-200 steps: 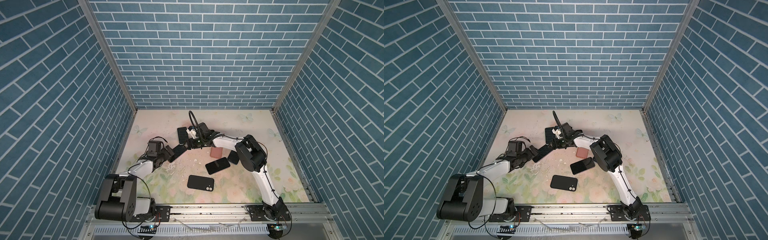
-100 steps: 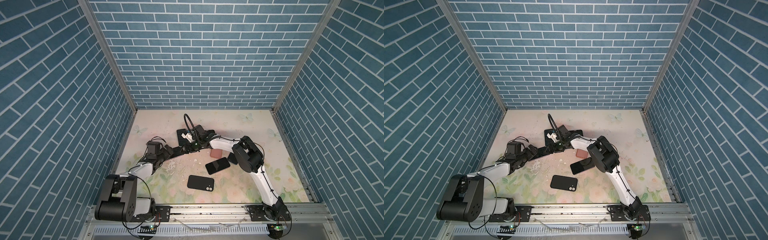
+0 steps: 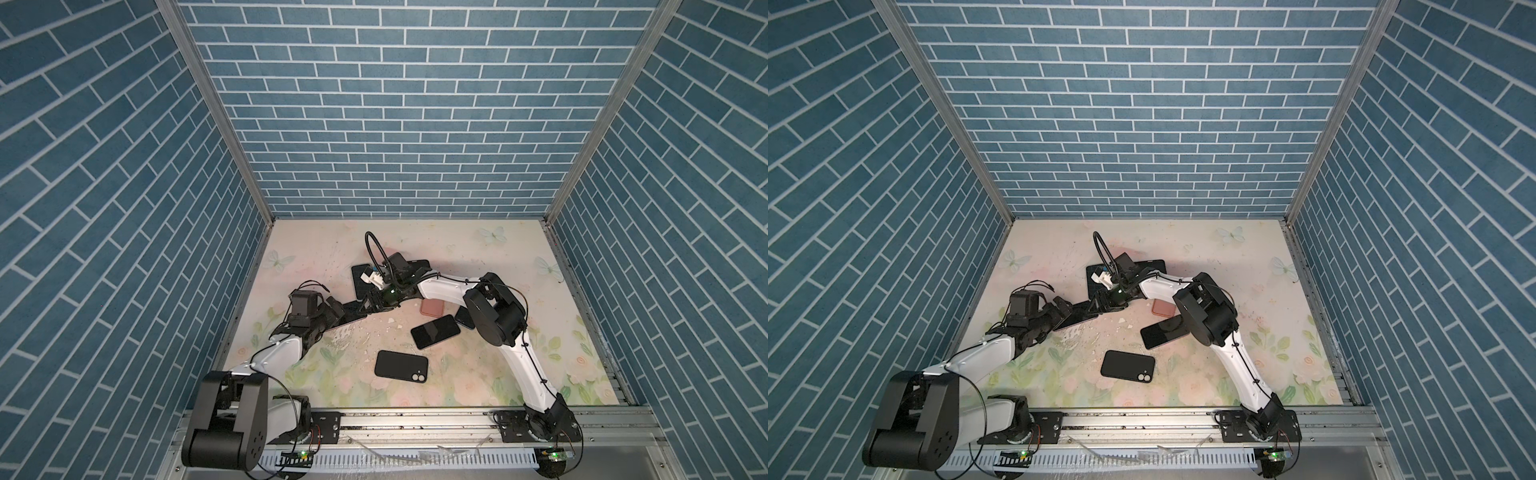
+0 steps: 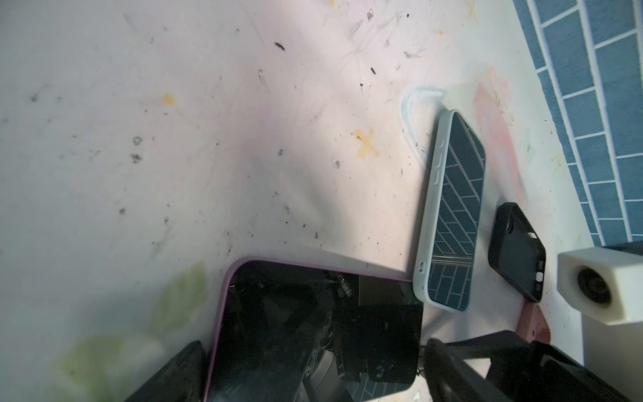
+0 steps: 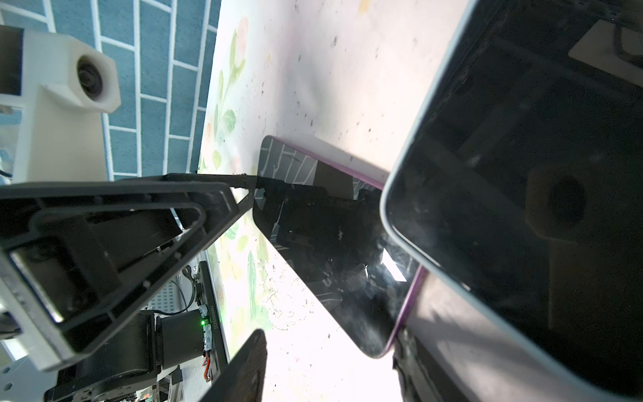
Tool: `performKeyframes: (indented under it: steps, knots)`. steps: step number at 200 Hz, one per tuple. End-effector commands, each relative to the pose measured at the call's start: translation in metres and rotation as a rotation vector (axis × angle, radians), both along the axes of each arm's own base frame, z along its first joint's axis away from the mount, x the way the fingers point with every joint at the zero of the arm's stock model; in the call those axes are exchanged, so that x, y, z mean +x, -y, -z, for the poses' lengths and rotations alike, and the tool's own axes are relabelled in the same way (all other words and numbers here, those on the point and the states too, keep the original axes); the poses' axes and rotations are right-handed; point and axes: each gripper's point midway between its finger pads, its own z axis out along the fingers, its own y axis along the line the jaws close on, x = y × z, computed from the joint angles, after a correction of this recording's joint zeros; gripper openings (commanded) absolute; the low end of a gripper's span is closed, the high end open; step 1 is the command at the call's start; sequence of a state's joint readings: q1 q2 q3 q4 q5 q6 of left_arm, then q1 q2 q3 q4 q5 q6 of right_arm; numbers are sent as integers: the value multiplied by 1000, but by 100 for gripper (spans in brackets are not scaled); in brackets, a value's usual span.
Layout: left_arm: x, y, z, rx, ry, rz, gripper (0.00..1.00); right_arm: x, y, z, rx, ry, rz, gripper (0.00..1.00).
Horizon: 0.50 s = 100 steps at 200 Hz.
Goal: Put the phone into the phone case
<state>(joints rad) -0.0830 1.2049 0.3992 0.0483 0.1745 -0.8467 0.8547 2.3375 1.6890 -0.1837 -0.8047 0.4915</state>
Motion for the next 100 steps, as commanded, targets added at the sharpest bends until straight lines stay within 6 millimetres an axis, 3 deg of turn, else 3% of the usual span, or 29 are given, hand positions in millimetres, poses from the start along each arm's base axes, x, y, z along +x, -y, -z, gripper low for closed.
performKeyframes:
  steps: [1,100]
  knots:
    - [-16,9,9,-44,-58,27,97,-16,-4,-21,33,51,-53,60]
    - [-26,6,15,-36,-78,11,96,48,-17,-4,-15,217,134,63]
